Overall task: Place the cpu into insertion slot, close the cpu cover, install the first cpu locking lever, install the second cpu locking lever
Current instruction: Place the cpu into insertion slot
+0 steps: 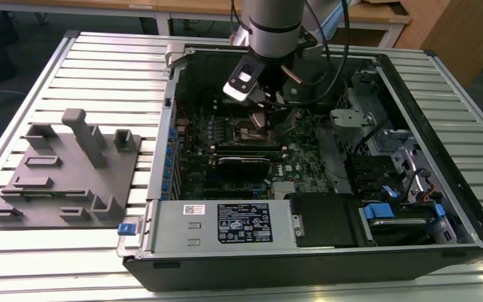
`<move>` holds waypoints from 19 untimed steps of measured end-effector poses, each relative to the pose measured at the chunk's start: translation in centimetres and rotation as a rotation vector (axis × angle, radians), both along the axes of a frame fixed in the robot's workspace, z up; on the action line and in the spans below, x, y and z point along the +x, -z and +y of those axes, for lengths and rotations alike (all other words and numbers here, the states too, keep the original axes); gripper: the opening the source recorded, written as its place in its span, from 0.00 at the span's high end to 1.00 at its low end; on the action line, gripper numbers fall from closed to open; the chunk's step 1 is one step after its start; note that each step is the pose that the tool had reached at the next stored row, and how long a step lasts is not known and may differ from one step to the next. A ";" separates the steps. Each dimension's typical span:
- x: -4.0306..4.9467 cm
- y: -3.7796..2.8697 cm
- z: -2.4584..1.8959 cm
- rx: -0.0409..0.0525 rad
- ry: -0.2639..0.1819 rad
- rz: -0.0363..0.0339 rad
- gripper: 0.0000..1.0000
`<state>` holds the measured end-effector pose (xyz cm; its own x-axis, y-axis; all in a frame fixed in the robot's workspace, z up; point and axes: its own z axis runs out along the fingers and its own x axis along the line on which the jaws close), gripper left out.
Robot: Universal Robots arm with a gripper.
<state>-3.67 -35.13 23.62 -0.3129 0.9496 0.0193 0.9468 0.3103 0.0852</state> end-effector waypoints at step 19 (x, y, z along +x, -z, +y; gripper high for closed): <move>-0.01 0.38 0.00 -0.0010 0.296 -0.0001 0.46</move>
